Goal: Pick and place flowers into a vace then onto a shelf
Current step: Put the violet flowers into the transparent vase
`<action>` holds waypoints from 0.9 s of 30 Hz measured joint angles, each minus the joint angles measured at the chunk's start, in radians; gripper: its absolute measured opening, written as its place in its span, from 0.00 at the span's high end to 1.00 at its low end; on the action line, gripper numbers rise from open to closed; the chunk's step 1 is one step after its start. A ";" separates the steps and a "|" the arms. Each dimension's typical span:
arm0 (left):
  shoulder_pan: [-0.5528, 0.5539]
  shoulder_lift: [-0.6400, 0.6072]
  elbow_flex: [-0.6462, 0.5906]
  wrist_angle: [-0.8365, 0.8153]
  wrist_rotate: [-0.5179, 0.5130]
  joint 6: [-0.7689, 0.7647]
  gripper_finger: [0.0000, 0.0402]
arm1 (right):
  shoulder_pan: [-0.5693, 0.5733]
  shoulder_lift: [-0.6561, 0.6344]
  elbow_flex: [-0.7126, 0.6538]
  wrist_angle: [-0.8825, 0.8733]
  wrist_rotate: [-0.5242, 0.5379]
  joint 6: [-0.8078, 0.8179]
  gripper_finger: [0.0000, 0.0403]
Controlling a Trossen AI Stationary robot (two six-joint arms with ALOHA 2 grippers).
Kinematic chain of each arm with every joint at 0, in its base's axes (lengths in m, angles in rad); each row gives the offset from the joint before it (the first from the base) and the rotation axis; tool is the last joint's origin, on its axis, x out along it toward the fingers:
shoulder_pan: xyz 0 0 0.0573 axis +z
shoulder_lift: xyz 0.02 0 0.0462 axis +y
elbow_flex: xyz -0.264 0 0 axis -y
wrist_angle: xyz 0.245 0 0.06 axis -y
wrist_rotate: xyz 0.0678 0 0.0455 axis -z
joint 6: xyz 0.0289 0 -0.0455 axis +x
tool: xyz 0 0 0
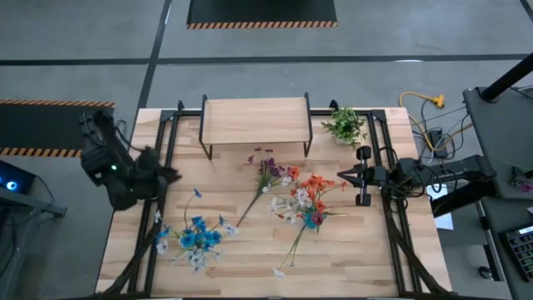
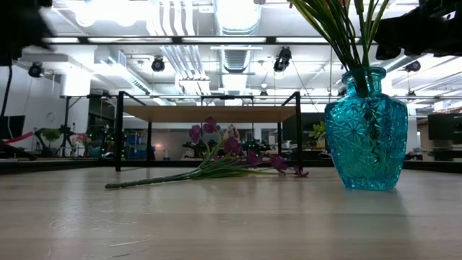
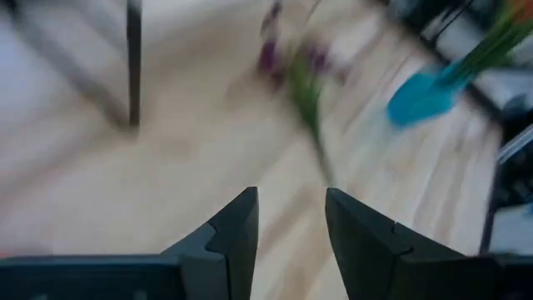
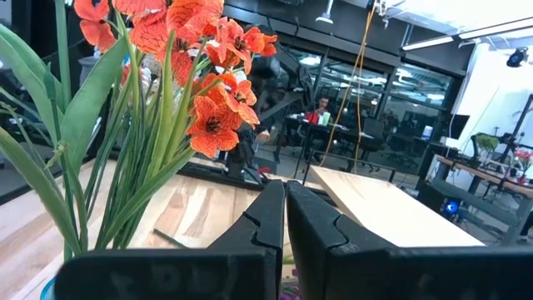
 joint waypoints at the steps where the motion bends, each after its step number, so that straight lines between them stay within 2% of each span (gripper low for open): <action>1: 0.000 0.000 0.028 -0.015 -0.053 0.037 0.69 | 0.000 0.000 0.000 0.001 0.000 0.000 0.98; 5: 0.000 0.000 0.133 -0.066 -0.274 0.140 0.69 | 0.000 0.000 0.000 0.001 0.000 0.000 0.98; 8: 0.000 0.010 0.204 -0.040 -0.417 0.306 0.69 | 0.000 0.000 0.000 0.001 0.000 0.000 0.98; 13: 0.000 0.064 0.294 0.127 -0.492 0.651 0.69 | 0.000 0.000 0.000 0.001 -0.001 0.000 0.98; 17: 0.000 0.121 0.329 0.355 -0.487 0.966 0.69 | 0.000 0.000 0.000 0.001 -0.001 0.000 0.98; 19: 0.000 0.149 0.332 0.486 -0.449 1.121 0.69 | 0.000 0.000 0.000 0.002 -0.001 0.000 0.98; 24: 0.005 0.221 0.304 0.863 -0.252 1.517 0.69 | 0.000 0.000 0.000 0.003 -0.001 0.000 0.98; 27: 0.035 0.261 0.288 1.086 -0.073 1.784 0.69 | 0.000 0.000 0.000 0.005 -0.001 0.000 0.98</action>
